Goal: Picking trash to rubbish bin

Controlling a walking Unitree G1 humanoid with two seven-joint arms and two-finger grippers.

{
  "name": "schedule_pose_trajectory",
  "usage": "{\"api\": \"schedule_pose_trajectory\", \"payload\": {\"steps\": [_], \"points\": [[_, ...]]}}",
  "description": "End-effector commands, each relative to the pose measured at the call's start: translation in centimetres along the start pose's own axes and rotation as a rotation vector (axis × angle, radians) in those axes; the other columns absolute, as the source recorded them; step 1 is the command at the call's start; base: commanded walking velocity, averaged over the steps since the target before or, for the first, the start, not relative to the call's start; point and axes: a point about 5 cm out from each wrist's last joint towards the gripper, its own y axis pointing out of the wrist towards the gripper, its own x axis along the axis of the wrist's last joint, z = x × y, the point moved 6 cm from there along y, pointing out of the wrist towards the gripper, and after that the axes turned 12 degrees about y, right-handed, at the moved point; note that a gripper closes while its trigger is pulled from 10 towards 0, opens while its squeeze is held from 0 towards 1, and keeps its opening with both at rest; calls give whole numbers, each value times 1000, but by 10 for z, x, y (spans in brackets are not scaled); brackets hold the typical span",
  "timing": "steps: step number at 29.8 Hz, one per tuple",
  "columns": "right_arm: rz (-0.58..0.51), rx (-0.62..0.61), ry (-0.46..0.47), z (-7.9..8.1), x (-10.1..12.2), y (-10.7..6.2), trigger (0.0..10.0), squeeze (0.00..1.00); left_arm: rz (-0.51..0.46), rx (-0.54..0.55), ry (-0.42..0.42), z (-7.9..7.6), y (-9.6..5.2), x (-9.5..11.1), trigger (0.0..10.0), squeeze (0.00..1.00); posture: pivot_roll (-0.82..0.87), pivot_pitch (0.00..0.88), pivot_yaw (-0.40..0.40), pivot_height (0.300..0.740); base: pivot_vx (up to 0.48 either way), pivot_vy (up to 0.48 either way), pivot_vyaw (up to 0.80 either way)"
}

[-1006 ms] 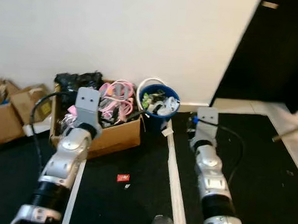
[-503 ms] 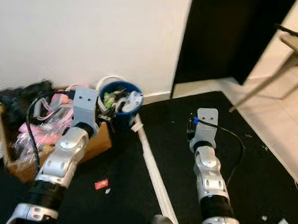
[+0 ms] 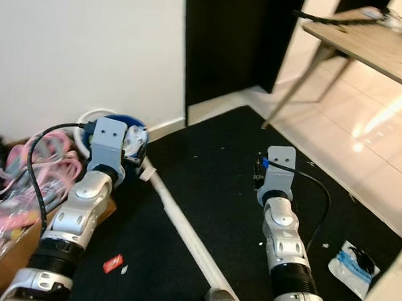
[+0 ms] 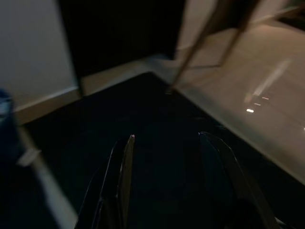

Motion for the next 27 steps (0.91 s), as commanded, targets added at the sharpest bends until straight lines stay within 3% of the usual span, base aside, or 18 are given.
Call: {"api": "schedule_pose_trajectory", "payload": {"steps": [1,27], "points": [[12,-6,9,0,-3,-1,10000,0,33,2,9,0,-1,-8,10000,0,-39,15,-17,740,0,0,-800],[12,-22,9,-4,-2,-1,10000,0,73,-6,19,-6,-1,-16,10000,0,-42,17,-17,740,0,0,-800]]}}
